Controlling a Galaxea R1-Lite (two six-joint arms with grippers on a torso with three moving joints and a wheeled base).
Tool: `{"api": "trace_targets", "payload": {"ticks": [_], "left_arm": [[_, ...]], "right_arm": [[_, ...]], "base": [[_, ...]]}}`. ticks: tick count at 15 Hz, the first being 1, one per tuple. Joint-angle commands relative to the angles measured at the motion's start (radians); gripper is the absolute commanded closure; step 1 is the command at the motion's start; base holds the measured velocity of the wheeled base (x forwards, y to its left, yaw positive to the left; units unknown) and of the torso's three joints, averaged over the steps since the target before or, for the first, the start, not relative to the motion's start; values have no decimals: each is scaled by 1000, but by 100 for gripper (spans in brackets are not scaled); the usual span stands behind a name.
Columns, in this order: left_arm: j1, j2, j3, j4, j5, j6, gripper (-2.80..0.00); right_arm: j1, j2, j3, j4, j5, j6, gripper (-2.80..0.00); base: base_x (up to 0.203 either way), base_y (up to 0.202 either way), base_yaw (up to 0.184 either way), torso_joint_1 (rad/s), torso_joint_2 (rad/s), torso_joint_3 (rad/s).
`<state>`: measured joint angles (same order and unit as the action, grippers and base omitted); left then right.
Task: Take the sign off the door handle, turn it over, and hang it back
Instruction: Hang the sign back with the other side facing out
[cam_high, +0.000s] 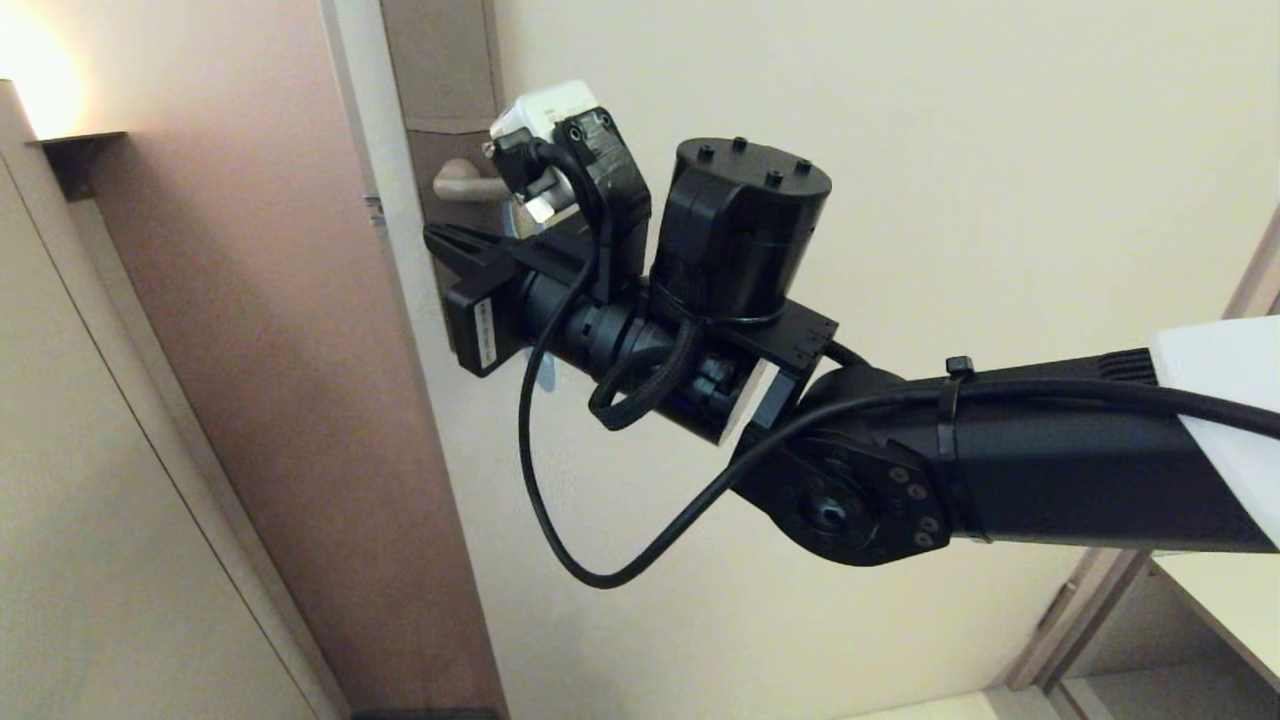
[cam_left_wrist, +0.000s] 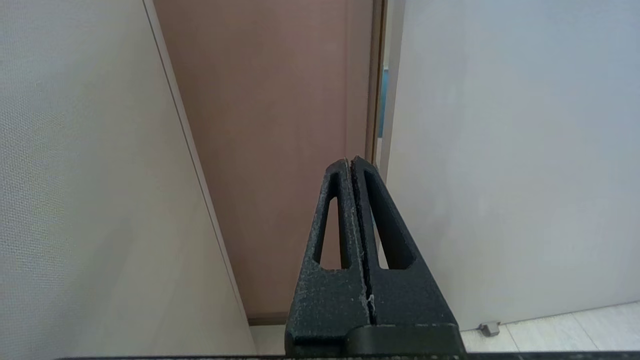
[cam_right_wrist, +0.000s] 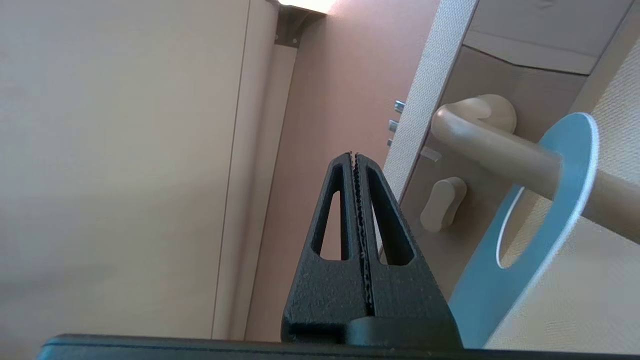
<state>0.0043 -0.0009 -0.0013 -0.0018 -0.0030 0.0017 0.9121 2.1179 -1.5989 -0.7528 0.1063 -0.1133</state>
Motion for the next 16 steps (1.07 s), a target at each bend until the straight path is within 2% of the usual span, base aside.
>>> {"api": "trace_targets", "payload": {"ticks": [1,7,12,16], "left_arm": [[0,1,0,-1,0,0,0],[0,1,0,0,0,0,0],[0,1,0,-1,0,0,0],[0,1,0,0,0,0,0]], "right_arm": [[0,-67,60,-1,3,0,0],[-28,-279,356,57,7,1,0],[-96,-253,377,51,0,-2,0],[-103,-177,365,8,-30,-2,0]], "base": [[0,0,0,0,0,0],[0,0,0,0,0,0],[0,0,0,0,0,0],[0,0,0,0,0,0]]}}
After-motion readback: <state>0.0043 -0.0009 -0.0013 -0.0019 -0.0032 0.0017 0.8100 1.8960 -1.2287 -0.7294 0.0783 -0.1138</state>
